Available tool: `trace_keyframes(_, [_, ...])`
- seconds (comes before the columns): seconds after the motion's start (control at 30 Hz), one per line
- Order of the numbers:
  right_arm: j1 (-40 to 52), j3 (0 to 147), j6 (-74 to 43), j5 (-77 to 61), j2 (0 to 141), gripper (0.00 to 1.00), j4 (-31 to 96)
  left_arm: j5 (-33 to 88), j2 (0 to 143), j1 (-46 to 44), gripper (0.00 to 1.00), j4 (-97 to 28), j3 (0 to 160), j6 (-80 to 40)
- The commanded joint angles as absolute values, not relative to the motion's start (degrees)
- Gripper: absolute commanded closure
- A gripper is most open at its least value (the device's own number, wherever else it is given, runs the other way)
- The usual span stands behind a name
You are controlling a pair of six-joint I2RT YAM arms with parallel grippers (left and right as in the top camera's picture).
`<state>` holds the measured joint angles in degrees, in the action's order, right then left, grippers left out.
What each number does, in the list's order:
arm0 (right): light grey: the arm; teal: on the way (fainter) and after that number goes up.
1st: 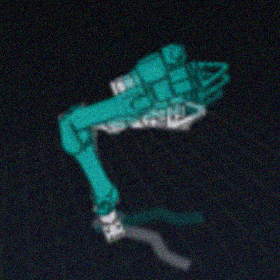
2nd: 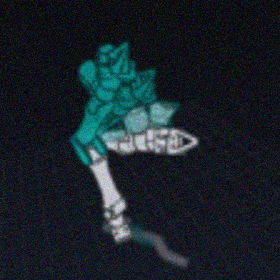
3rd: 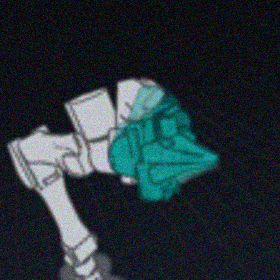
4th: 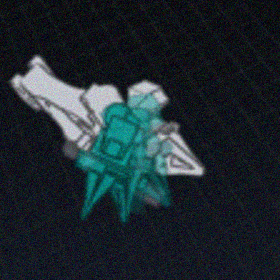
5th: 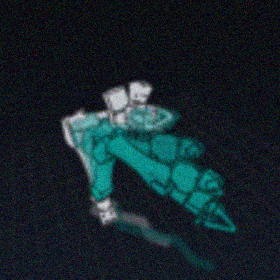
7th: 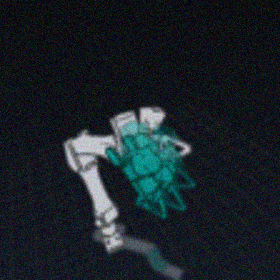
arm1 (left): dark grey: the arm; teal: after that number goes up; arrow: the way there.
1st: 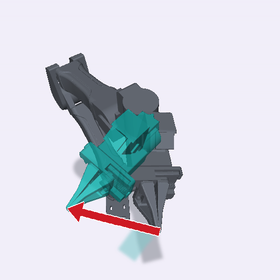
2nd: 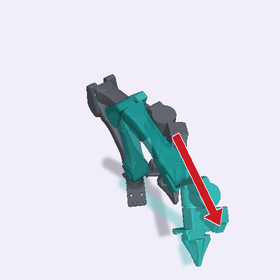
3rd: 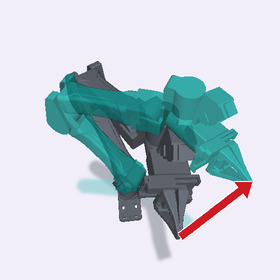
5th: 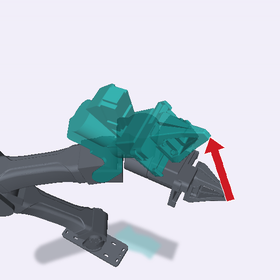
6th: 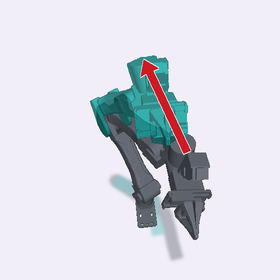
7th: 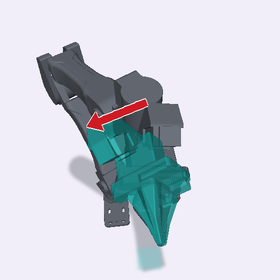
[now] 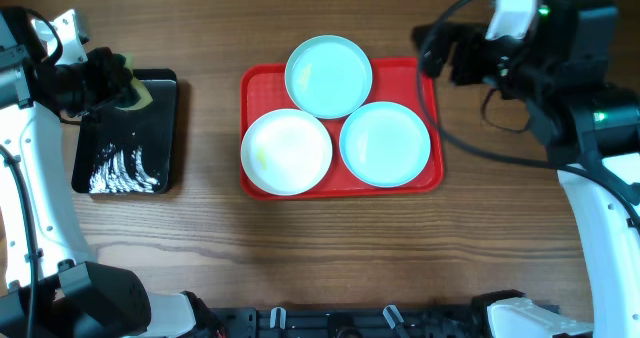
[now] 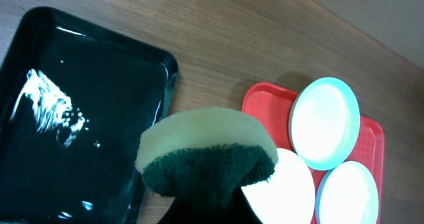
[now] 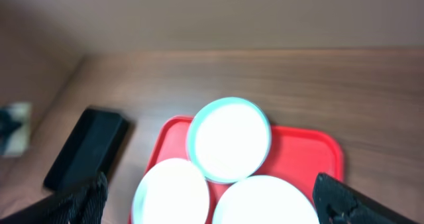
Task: Clean dirty plates on tray and stack at the side
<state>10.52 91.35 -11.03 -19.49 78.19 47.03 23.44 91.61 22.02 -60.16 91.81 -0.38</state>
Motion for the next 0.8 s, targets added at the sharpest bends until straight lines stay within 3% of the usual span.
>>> trace_keyframes(0.0, [13.6,93.8,-7.3,-26.0,79.0,0.00,49.3,23.8,91.6,22.0,0.96,-60.7,91.7,-0.9])
trace_keyframes(0.1, [14.7,93.3,-12.9,-26.6,80.5,0.01,47.4,27.0,91.6,22.0,0.96,-61.3,91.7,-0.9])
trace_keyframes(0.13, [15.2,93.3,-14.5,-26.7,81.9,0.16,47.4,28.1,91.6,21.7,0.96,-61.4,91.7,-0.3])
trace_keyframes(0.3, [22.7,93.3,-13.2,-21.7,93.1,0.04,53.3,28.1,91.6,16.8,0.96,-61.6,91.7,-0.3])
trace_keyframes(0.47, [26.8,95.0,-14.4,-20.6,105.0,0.02,54.3,25.6,91.6,9.6,0.96,-62.3,91.7,-5.7])
trace_keyframes(0.5, [26.8,95.0,-17.2,-20.1,106.3,0.04,52.6,24.9,91.6,8.6,0.96,-62.9,91.7,-8.0])
trace_keyframes(0.53, [26.6,95.0,-18.8,-20.1,107.1,0.17,51.2,24.8,91.7,7.7,0.96,-63.7,91.6,-9.1])
trace_keyframes(0.6, [26.4,94.8,-24.1,-20.3,107.4,0.16,48.9,24.8,91.7,5.8,0.96,-64.5,90.3,-9.9])
trace_keyframes(0.67, [27.1,94.1,-17.7,-21.0,107.4,0.20,45.1,24.8,91.7,4.4,0.96,-64.5,88.4,-11.2])
trace_keyframes(0.73, [28.4,93.7,-14.3,-17.6,108.2,0.42,44.0,24.8,91.7,2.7,0.96,-63.5,85.8,-12.3])
trace_keyframes(0.77, [28.9,93.7,-13.4,-16.6,108.8,0.49,44.7,24.8,91.7,1.7,0.96,-62.5,84.2,-12.5])
